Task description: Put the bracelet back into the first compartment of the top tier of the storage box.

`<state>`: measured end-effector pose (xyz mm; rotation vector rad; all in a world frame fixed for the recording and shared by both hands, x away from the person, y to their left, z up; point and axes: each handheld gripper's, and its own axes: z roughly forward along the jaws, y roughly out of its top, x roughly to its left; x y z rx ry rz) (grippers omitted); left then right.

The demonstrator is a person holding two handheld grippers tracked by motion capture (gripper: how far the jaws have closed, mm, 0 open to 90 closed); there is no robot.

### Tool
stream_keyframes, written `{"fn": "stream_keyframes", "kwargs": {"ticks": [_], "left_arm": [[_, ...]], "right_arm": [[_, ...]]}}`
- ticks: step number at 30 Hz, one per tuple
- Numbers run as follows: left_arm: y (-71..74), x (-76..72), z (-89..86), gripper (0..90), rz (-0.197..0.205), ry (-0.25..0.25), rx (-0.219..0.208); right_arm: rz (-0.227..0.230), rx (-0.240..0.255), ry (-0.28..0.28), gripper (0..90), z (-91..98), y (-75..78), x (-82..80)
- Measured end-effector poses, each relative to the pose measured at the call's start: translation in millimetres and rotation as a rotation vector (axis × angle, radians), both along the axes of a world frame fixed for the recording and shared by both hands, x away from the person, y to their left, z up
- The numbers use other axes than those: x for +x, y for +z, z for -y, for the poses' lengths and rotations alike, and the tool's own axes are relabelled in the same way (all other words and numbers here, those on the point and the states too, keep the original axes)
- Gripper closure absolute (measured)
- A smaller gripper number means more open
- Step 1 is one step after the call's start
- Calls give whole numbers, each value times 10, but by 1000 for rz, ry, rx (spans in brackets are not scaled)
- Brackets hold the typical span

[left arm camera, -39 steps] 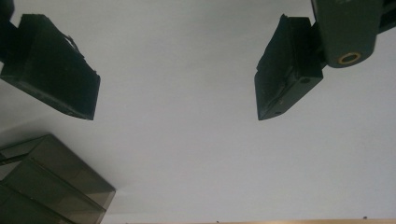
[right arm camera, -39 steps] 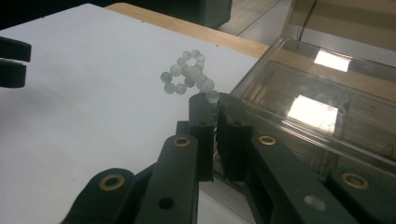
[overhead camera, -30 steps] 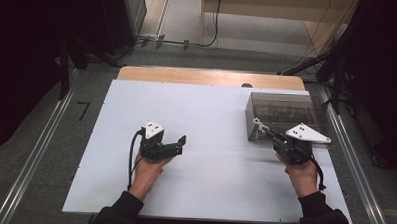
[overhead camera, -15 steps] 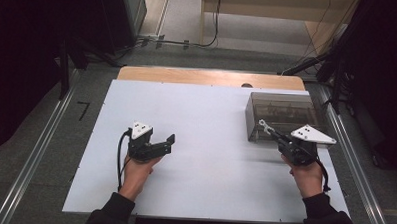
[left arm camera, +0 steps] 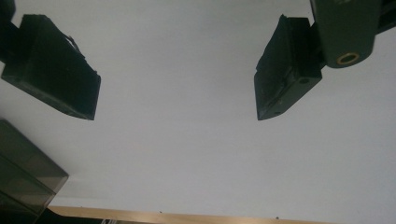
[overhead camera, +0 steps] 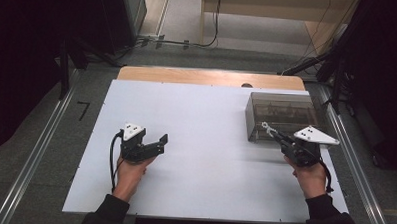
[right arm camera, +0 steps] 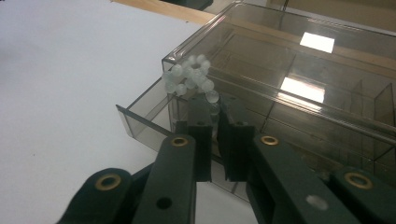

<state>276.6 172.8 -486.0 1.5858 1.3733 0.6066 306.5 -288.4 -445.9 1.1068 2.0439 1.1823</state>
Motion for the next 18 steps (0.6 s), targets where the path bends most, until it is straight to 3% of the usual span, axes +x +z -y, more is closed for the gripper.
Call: {"fn": "stream_keyframes", "kwargs": {"ticks": [18], "left_arm": [[8, -47, -195, 150, -5, 49, -11]], "right_arm": [[15, 30, -11, 650, 50, 23, -17]]}}
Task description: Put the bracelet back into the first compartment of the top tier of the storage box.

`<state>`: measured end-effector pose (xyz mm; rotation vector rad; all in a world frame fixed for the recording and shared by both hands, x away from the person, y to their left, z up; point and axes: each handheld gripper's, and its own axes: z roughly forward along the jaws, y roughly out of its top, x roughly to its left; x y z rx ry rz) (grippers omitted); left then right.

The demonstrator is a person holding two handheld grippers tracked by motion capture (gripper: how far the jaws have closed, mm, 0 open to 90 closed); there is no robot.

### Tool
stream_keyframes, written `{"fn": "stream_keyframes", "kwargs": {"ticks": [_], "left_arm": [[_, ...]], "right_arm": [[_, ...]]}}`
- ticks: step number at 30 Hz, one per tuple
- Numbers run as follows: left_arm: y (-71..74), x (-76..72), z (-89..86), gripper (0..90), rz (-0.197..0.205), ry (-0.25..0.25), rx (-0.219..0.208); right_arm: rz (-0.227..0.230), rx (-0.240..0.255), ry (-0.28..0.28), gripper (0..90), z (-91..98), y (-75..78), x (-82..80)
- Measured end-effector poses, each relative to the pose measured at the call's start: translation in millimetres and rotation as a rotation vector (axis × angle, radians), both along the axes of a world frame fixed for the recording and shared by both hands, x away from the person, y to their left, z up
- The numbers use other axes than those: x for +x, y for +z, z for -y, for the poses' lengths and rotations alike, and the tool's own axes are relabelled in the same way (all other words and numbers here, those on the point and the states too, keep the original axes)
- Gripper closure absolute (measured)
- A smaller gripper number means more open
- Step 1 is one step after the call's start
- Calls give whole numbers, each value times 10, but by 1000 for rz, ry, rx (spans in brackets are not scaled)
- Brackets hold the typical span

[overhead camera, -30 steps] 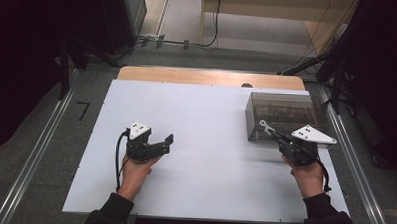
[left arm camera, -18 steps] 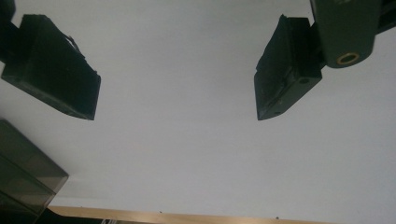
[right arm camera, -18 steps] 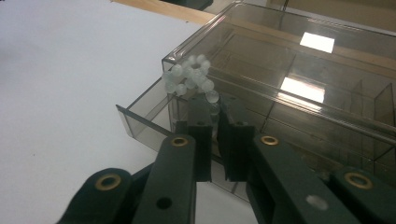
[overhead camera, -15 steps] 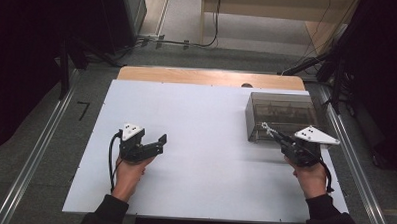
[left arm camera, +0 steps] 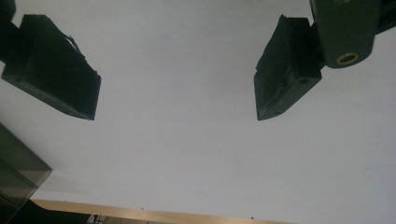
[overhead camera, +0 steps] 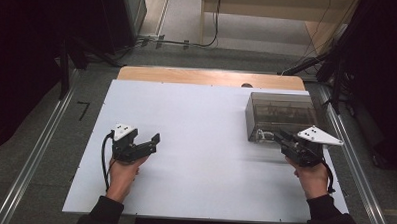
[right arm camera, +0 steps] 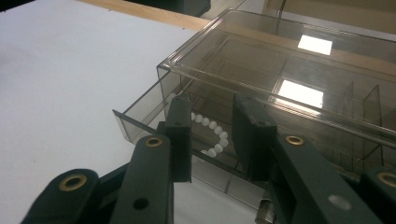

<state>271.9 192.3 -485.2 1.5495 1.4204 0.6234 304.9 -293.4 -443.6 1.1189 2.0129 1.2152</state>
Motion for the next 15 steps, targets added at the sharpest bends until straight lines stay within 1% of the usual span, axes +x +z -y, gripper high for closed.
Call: {"fn": "stream_keyframes", "kwargs": {"ticks": [3, 5, 15], "left_arm": [[1, -7, -31, 150, -2, 7, -1], [-1, -14, -56, 150, 0, 11, -3], [-8, -53, -163, 150, 0, 37, -12]], "right_arm": [[4, 7, -2, 626, 17, 6, -6], [7, 9, -4, 592, 28, 12, -10], [12, 20, -38, 484, 128, 22, -27]]}}
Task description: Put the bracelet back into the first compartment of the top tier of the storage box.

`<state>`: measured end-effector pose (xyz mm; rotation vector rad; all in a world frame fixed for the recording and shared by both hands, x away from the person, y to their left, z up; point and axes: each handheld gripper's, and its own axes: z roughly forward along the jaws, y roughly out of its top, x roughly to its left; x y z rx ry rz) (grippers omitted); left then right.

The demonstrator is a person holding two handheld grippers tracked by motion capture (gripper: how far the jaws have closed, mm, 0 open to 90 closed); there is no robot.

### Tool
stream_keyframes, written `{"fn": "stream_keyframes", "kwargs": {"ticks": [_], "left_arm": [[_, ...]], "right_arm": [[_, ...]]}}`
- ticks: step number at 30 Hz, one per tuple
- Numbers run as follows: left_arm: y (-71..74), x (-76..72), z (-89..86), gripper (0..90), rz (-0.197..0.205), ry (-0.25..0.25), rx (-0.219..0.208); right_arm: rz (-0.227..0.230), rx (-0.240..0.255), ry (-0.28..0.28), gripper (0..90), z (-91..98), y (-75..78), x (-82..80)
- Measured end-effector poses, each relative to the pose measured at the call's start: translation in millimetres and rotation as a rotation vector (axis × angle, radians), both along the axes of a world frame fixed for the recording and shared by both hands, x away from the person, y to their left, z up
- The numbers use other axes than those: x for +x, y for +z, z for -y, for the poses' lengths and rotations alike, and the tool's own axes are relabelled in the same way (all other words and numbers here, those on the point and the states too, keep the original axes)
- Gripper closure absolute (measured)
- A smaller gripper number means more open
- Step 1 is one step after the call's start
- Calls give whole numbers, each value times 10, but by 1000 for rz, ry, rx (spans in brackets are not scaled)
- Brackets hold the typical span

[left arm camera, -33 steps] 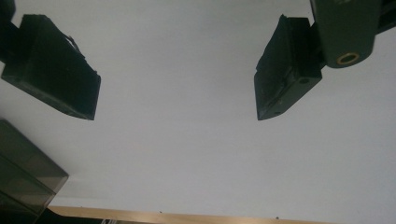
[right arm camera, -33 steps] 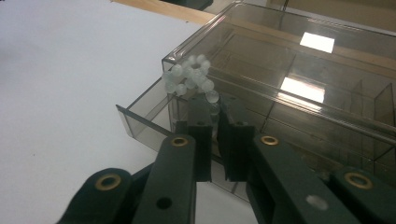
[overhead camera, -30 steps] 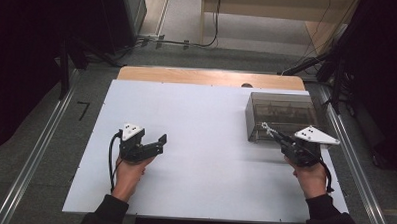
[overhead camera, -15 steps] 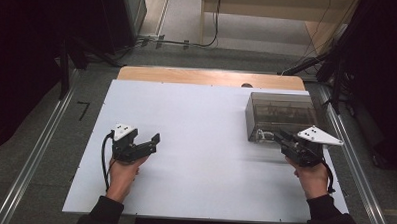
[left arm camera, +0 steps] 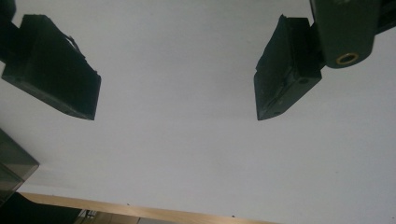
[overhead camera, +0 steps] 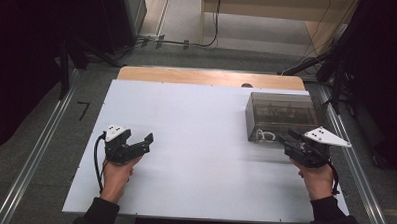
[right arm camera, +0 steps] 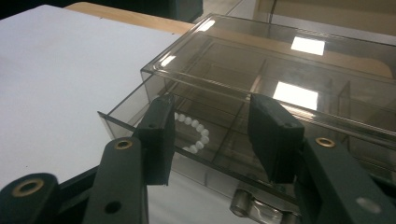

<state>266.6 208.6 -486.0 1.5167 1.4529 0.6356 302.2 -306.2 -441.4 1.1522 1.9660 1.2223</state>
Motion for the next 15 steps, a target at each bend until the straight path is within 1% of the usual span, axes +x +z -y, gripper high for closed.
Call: {"fn": "stream_keyframes", "kwargs": {"ticks": [7, 8, 11, 15], "left_arm": [[-5, -33, -50, 150, 1, 7, -3], [-3, -42, -64, 150, 0, 7, 1], [-4, -62, -90, 150, -1, 15, -4], [-7, -91, -128, 150, -5, 19, -3]], "right_arm": [[1, 11, -44, 415, 108, 5, -37], [3, 13, -52, 407, 126, 4, -48], [7, 19, -81, 378, 194, -1, -87], [18, 20, -116, 373, 289, -11, -153]]}}
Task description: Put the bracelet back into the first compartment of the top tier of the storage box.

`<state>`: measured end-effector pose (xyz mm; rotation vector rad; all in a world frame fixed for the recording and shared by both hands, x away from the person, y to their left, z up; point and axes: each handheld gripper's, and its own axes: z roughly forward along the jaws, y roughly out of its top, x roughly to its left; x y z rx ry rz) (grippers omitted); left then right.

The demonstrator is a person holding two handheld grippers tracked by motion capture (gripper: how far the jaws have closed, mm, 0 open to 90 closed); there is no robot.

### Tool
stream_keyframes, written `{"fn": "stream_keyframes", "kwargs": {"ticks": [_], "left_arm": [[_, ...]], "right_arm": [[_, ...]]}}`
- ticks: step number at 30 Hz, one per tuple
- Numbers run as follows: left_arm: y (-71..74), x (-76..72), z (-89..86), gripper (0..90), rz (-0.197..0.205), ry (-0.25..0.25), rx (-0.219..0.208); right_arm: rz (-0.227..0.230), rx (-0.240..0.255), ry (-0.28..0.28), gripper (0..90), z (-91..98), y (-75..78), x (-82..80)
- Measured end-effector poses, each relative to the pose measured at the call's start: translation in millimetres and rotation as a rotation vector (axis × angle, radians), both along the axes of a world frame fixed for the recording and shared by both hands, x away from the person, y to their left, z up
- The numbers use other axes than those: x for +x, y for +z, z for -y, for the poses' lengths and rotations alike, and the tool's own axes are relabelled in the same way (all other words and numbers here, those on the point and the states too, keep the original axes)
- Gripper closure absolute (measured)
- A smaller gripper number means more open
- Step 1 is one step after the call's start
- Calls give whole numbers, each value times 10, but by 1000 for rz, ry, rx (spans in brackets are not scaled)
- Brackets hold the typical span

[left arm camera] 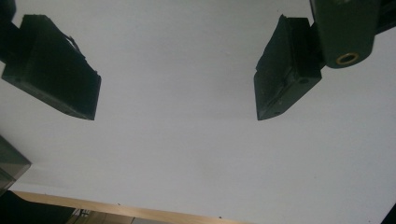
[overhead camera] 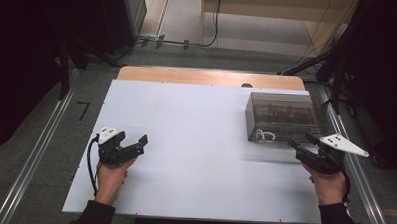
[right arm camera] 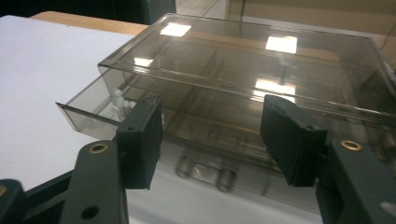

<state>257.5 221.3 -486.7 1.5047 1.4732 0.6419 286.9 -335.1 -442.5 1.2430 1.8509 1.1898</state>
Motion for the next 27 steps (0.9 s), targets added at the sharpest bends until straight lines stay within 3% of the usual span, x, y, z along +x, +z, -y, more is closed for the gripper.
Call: {"fn": "stream_keyframes", "kwargs": {"ticks": [9, 14, 27], "left_arm": [[-7, -75, -62, 150, -2, 7, -5], [-16, -130, -90, 150, -3, 8, -3], [-23, -310, -129, 150, -10, -3, -11]], "right_arm": [[-14, 18, -40, 330, 190, -31, -168], [-18, -1, -55, 316, 240, -70, -268], [-73, -2, -88, 296, 384, -196, -426]]}}
